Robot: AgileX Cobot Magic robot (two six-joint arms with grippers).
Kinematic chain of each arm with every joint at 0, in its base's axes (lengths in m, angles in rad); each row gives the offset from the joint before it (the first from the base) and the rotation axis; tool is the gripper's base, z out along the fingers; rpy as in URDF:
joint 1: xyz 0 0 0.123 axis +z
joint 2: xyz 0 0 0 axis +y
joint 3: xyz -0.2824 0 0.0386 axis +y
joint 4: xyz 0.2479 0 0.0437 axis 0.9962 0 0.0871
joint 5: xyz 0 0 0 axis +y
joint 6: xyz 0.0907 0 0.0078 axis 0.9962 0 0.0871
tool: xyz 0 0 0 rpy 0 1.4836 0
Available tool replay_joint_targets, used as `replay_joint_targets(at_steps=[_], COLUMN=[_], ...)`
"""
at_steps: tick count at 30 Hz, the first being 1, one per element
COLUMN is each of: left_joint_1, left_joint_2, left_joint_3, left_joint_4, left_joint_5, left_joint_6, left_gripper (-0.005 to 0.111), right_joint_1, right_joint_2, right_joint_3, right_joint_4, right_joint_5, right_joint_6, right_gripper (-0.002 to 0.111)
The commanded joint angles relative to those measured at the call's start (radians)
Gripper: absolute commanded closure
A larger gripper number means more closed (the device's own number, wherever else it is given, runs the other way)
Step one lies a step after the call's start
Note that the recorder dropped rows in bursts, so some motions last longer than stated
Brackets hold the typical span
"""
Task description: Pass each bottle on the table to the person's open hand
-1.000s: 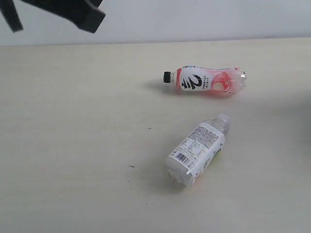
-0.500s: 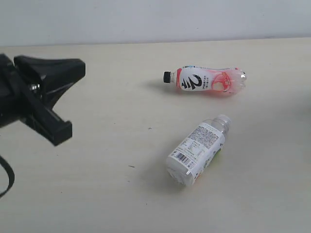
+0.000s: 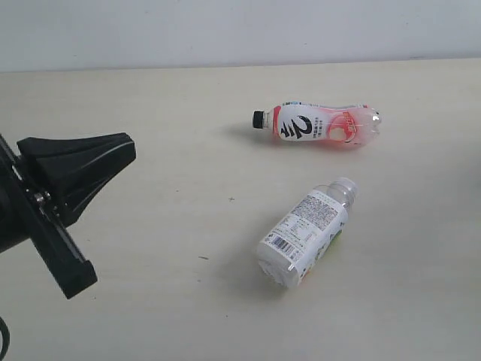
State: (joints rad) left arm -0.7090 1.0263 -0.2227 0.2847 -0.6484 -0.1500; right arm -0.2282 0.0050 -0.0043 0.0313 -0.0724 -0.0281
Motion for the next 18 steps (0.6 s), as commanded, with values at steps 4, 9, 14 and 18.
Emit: replay_joint_targets(at_steps=[4, 9, 14, 18], left_joint_1=[0.002, 0.002, 0.002, 0.002], left_joint_2=[-0.005, -0.005, -0.005, -0.001], left_joint_3=[0.003, -0.046, -0.048, -0.048], left_joint_4=[0.096, 0.04, 0.029, 0.007], left_joint_5=[-0.056, -0.09, -0.01, 0.014], left_joint_6=[-0.023, -0.008, -0.006, -0.003], left_gripper=[0.106, 0.106, 0.106, 0.106], right_joint_1=[-0.005, -0.005, -0.005, -0.005], right_joint_2=[-0.005, -0.005, -0.005, -0.005], right_joint_3=[0.004, 0.004, 0.004, 0.004], right_joint_4=[-0.004, -0.004, -0.004, -0.004], right_joint_5=[-0.009, -0.009, -0.009, -0.009], right_joint_6=[-0.003, -0.003, -0.003, -0.003], right_gripper=[0.108, 0.108, 0.108, 0.108])
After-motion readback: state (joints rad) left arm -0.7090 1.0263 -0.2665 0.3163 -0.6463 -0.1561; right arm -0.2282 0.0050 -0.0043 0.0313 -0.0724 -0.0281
